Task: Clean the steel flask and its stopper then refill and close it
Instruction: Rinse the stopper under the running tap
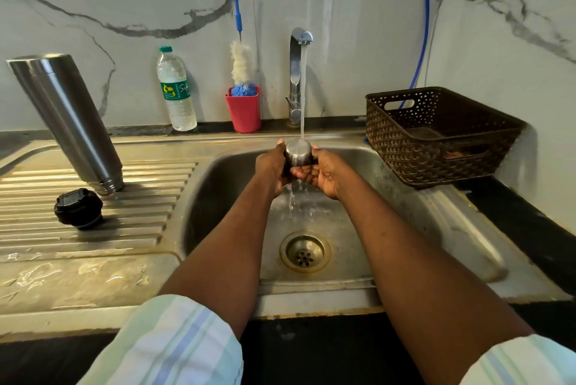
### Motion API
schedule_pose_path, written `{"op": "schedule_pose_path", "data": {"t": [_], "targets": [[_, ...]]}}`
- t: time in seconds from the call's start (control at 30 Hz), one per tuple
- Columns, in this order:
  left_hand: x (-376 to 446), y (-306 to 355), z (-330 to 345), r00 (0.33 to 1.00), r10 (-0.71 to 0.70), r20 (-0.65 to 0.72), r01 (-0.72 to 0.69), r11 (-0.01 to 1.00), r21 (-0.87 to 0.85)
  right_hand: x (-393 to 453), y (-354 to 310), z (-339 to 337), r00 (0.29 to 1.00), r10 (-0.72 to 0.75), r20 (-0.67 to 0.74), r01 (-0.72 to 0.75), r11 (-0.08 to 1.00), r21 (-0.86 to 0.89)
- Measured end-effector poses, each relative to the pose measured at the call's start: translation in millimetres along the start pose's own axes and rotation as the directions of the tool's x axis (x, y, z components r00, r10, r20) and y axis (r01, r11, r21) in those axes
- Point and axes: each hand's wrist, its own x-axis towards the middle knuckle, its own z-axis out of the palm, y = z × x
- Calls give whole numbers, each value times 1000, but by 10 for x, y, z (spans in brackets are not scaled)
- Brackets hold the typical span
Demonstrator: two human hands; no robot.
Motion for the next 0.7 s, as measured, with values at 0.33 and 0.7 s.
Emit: {"op": "schedule_pose_path", "data": {"t": [0.33,0.7], "targets": [[-46,5,24,998,-10,59,4,994,105,-2,-17,-36,999,45,1,-44,989,139],[114,-35,6,997,64,30,-67,990,126,32,58,1,892,-432,-132,300,786,-541]]}}
